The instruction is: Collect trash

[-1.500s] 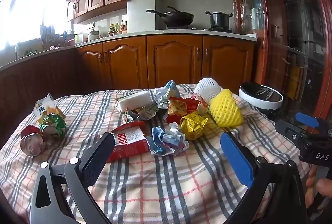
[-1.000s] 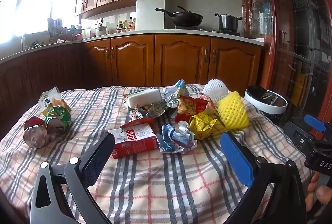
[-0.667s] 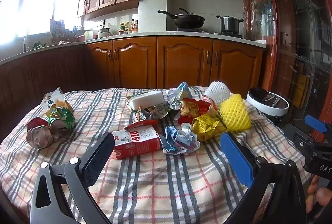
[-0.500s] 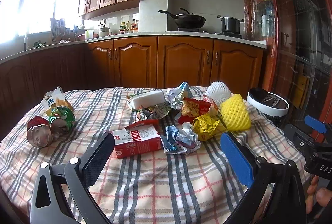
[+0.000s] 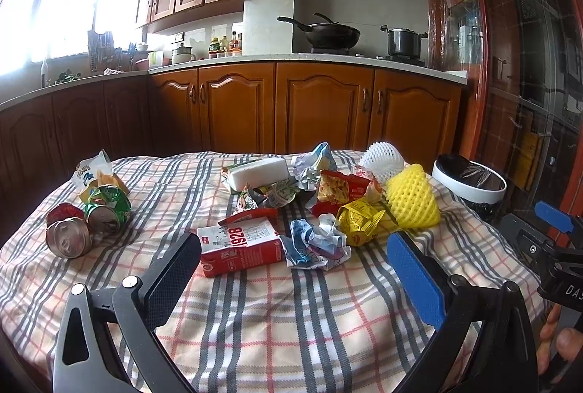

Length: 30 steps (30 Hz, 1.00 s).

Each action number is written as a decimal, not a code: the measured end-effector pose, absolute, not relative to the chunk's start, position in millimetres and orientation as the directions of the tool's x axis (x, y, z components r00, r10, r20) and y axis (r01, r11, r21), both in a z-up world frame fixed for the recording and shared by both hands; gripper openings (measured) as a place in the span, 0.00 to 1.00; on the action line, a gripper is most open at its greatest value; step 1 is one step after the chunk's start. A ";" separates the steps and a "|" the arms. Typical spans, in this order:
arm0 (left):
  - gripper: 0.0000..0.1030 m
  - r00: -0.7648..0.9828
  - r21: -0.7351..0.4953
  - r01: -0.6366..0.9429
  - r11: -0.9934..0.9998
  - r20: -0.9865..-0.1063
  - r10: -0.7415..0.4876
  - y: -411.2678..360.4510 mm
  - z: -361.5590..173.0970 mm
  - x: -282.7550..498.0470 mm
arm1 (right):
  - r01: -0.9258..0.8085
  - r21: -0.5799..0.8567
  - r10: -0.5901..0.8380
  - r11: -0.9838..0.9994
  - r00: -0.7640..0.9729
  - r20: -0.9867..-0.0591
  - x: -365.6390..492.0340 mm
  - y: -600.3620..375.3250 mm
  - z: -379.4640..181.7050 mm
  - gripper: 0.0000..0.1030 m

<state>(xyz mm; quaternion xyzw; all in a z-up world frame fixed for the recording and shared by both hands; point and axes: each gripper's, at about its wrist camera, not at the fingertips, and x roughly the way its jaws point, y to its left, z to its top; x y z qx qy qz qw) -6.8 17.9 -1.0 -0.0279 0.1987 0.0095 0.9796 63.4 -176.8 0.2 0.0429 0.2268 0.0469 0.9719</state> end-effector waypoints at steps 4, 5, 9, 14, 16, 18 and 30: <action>0.99 0.918 -0.058 -0.028 0.998 -0.398 0.003 18.9 -1.6 -4.8 | -0.074 0.108 0.114 0.991 0.893 -0.436 63.4 -176.7 0.0 1.00; 0.99 0.918 -0.060 -0.029 0.998 -0.398 0.003 18.8 -1.7 -5.3 | -0.073 0.108 0.114 0.991 0.893 -0.436 63.2 -176.7 -0.8 1.00; 0.99 0.916 -0.061 -0.028 0.998 -0.400 0.001 19.1 -1.5 -4.1 | -0.073 0.115 0.116 0.991 0.892 -0.436 64.3 -178.3 -0.5 1.00; 0.99 0.915 -0.062 -0.025 0.998 -0.404 -0.002 19.0 -1.3 -2.1 | -0.076 0.124 0.123 0.989 0.892 -0.434 66.3 -179.6 0.5 1.00; 0.99 0.915 -0.065 -0.027 0.998 -0.404 -0.001 20.3 -2.2 -2.0 | -0.079 0.127 0.127 0.989 0.891 -0.435 68.6 -180.5 0.4 1.00; 0.99 0.913 -0.066 -0.026 0.997 -0.407 -0.004 20.8 -2.3 -1.0 | -0.082 0.128 0.130 0.988 0.891 -0.434 64.9 -175.8 0.2 1.00; 0.99 0.899 -0.073 0.004 0.997 -0.436 -0.036 20.1 -0.7 11.6 | -0.089 0.205 0.175 0.975 0.874 -0.454 76.1 -190.0 -1.4 1.00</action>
